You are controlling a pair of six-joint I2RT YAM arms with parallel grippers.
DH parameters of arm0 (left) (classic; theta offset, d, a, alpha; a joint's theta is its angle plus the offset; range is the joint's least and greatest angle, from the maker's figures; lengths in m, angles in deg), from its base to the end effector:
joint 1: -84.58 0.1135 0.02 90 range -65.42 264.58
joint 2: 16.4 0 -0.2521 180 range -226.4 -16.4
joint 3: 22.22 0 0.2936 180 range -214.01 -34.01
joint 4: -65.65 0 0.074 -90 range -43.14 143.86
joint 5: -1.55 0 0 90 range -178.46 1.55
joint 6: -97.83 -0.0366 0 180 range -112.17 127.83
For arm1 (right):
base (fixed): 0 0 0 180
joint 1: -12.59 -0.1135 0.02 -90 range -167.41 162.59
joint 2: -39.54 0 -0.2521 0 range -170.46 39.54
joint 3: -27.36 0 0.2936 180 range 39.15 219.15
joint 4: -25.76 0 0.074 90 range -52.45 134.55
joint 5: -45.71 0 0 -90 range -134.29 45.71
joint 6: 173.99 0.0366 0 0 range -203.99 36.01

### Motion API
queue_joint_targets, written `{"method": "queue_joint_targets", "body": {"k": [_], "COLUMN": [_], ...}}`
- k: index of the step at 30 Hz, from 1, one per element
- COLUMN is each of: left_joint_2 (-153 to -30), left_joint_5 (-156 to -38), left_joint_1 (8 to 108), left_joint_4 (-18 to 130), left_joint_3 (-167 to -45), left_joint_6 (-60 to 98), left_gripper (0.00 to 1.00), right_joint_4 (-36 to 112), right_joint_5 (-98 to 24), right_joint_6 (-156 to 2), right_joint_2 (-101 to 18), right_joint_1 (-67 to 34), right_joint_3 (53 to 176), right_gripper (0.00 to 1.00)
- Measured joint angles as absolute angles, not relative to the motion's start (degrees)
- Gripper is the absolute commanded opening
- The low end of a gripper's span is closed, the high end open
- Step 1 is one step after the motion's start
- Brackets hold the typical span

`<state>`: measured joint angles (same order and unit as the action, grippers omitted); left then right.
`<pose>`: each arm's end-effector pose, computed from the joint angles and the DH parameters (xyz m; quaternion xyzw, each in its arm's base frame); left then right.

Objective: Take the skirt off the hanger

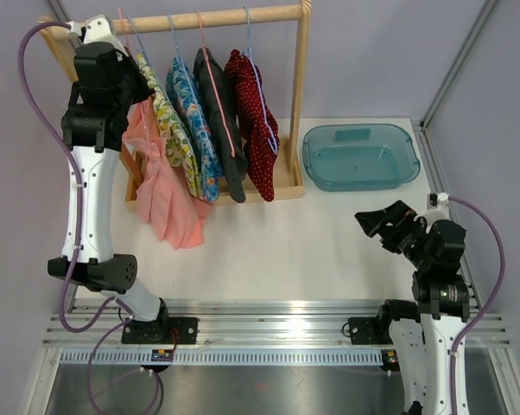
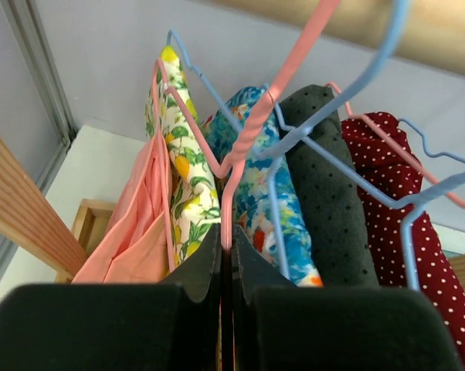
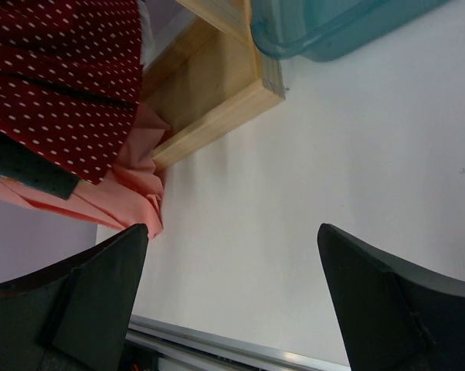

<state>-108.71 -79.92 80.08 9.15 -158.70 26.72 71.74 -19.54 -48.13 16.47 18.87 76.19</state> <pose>0.3478 -0.0219 0.5464 -0.1436 0.7648 -0.0700 0.6241 0.1539 -0.0015 0.3028 0.1736 0.7917 0.3126 0.4953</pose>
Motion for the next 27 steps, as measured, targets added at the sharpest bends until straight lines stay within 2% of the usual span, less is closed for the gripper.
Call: {"method": "queue_joint_targets", "body": {"k": [7, 13, 18, 22, 27], "left_joint_2": [-107.1, -96.4, -93.0, -93.5, -94.1], "left_joint_5": [-76.6, -75.5, -75.3, -75.1, -74.1], "left_joint_1": [75.8, 73.7, 73.5, 72.3, 70.9], "left_joint_4": [2.9, 3.3, 1.6, 2.7, 2.8], "left_joint_3": [-167.5, -163.6, -163.4, -161.8, -160.9], "left_joint_6": [24.5, 24.7, 26.4, 27.6, 27.8], "left_gripper": [0.0, 0.0, 0.0, 0.0, 0.0], "right_joint_4": [66.8, 60.0, 57.6, 61.1, 76.7], "right_joint_5": [-13.8, -4.1, 0.4, 1.5, -7.5], "right_joint_6": [-46.4, -42.1, -39.5, -38.7, -42.3], "right_joint_2": [6.6, -3.2, -12.2, -22.4, -39.7], "right_joint_1": [18.9, 18.9, 18.9, 18.9, 18.7], "right_joint_3": [93.3, 111.7, 130.9, 150.3, 183.2], "right_gripper": [0.99, 0.98, 0.97, 0.96, 0.98]}}
